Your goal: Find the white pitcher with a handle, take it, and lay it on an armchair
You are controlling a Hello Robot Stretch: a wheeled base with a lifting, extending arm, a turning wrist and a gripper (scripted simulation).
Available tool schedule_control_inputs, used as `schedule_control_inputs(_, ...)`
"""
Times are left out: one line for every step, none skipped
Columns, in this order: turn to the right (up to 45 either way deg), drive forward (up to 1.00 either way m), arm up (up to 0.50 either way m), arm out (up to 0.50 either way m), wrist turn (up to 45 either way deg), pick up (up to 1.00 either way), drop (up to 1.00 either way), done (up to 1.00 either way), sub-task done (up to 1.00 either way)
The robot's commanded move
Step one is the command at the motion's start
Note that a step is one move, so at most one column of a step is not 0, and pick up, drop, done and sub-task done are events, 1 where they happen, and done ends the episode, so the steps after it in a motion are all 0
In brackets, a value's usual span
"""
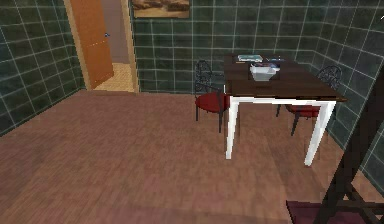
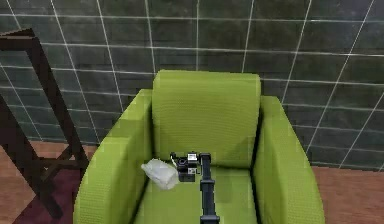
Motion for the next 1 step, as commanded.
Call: schedule_control_inputs(0.0, 0.00, 0.10, 0.00, 0.0, 0.00, 0.00, 0.00, 0.00)
